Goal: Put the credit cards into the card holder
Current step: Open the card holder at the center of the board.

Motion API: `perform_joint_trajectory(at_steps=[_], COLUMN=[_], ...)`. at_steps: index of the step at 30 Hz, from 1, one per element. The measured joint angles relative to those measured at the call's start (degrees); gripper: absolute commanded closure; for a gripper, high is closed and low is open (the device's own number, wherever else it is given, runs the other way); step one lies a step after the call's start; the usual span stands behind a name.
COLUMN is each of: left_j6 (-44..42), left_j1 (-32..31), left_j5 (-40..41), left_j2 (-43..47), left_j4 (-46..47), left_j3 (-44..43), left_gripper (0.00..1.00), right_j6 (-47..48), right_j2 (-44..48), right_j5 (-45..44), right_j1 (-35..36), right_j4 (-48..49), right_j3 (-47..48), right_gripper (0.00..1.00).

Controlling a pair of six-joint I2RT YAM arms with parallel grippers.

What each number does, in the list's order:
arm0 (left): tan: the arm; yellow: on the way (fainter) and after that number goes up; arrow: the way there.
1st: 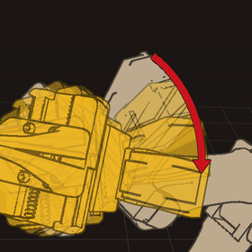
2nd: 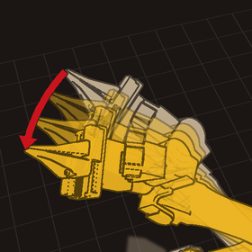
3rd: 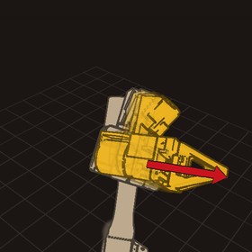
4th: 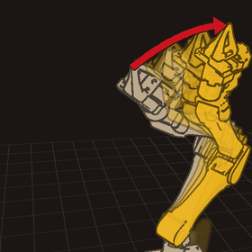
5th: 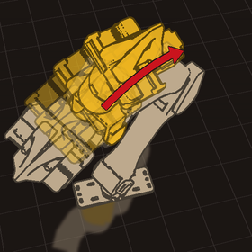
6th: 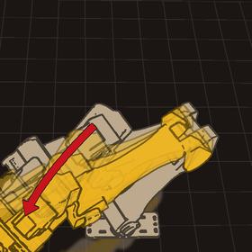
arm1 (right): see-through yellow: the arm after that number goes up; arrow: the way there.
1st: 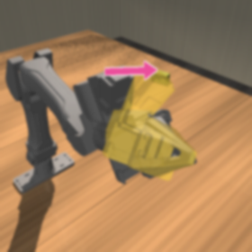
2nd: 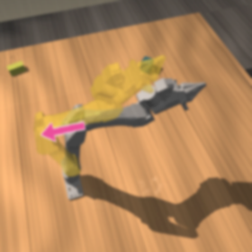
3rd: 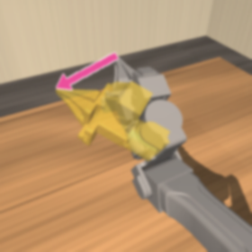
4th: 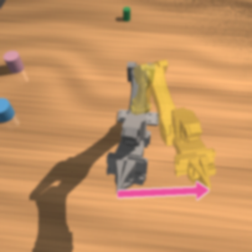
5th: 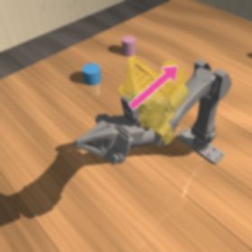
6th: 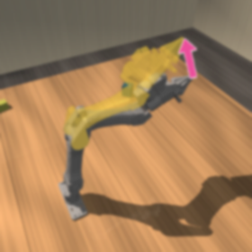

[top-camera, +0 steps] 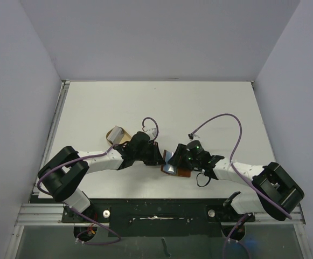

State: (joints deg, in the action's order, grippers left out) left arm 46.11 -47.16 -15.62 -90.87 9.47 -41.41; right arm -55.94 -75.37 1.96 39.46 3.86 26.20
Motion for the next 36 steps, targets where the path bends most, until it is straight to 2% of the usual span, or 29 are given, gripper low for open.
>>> perform_joint_trajectory(at_steps=[7, 10, 13, 16, 18, 21, 22, 30, 36], left_j6=[-0.1, -0.1, -0.3, -0.2, 0.0, 0.3, 0.4, 0.2, 0.2], left_j1=[-0.1, -0.3, -0.5, -0.5, -0.5, -0.5, -0.5, -0.8, -0.9], left_j5=[0.0, 0.2, 0.2, 0.2, 0.2, 0.2, 0.2, 0.7, 1.7], left_j2=[0.0, 0.0, 0.0, -0.5, -1.2, -2.0, -2.0, -1.9, 0.6], left_j4=[-0.4, -0.5, -0.4, 0.3, 0.9, 1.3, 1.3, 1.3, -1.6], left_j3=[-0.1, -0.1, -0.1, -0.1, -0.1, -0.1, -0.1, -0.1, -0.2], left_gripper=[0.99, 0.83, 0.77, 0.77, 0.80, 0.99, 1.00, 1.00, 1.00], right_j6=[-0.1, -0.3, -0.3, -0.2, -0.2, -0.2, -0.2, -0.2, 0.1], right_j2=[1.5, 2.0, 2.3, 2.3, 2.3, 2.3, 2.3, 4.2, 8.7], right_j5=[-0.7, -0.9, -0.9, -0.9, -0.9, -0.9, -0.9, -2.1, -5.6], right_j1=[0.0, 0.0, 0.0, 0.0, 0.0, 0.0, 0.0, 0.1, 0.3], right_j4=[-0.7, -0.9, -0.9, -0.8, -0.8, -0.9, -0.9, -3.9, -13.1], right_j3=[-0.9, -1.2, -1.4, -1.5, -1.5, -1.5, -1.5, -1.5, -0.5], right_gripper=[0.46, 0.46, 0.46, 0.46, 0.46, 0.46, 0.46, 0.46, 0.46])
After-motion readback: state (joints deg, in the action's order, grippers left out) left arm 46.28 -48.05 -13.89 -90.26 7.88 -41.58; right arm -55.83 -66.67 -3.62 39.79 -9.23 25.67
